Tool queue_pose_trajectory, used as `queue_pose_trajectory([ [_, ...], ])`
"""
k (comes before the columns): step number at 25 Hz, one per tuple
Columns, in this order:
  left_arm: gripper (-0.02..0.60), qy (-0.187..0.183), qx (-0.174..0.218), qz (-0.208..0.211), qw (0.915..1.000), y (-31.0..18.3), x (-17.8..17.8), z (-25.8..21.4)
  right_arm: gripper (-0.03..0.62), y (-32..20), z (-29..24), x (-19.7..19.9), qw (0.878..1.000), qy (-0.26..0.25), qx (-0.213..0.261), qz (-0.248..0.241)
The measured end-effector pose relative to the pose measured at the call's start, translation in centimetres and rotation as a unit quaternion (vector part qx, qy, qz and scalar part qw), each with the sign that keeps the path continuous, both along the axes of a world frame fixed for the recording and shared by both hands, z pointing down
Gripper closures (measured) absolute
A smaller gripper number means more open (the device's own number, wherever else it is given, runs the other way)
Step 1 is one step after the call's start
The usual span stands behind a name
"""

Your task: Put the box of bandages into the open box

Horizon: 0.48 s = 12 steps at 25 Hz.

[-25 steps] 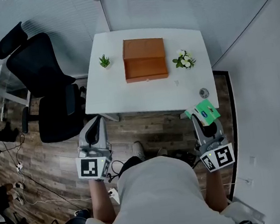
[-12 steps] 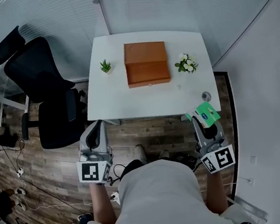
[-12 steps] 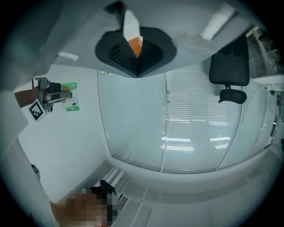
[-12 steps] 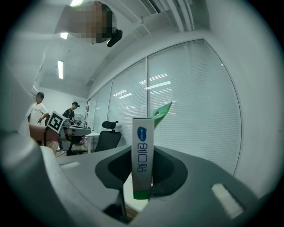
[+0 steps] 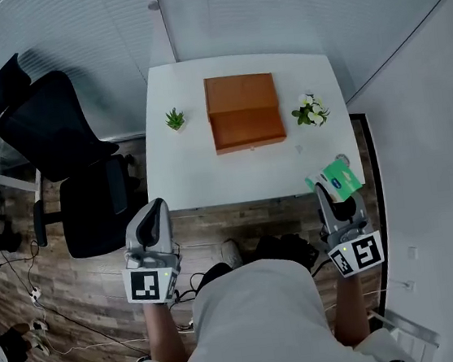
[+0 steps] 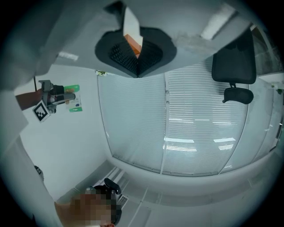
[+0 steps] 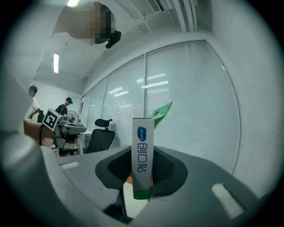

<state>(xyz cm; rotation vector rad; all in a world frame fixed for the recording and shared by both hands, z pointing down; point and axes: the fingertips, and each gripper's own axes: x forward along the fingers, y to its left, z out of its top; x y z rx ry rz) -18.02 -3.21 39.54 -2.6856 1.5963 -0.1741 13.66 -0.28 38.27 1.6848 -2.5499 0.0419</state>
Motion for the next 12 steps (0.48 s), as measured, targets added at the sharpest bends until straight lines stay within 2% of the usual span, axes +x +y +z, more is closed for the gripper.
queue_pose_trajectory([
  [6, 0.575, 0.000, -0.003, 0.008, 1.0000, -3.5, -0.4, 0.4, 0.503, -3.4, -0.2, -0.4, 1.000, 0.003, -0.001, 0.001],
  [12, 0.575, -0.003, -0.003, -0.005, 1.0000, -6.8, 0.3, 0.6, 0.503, -8.3, -0.2, 0.3, 1.000, 0.007, 0.002, -0.016],
])
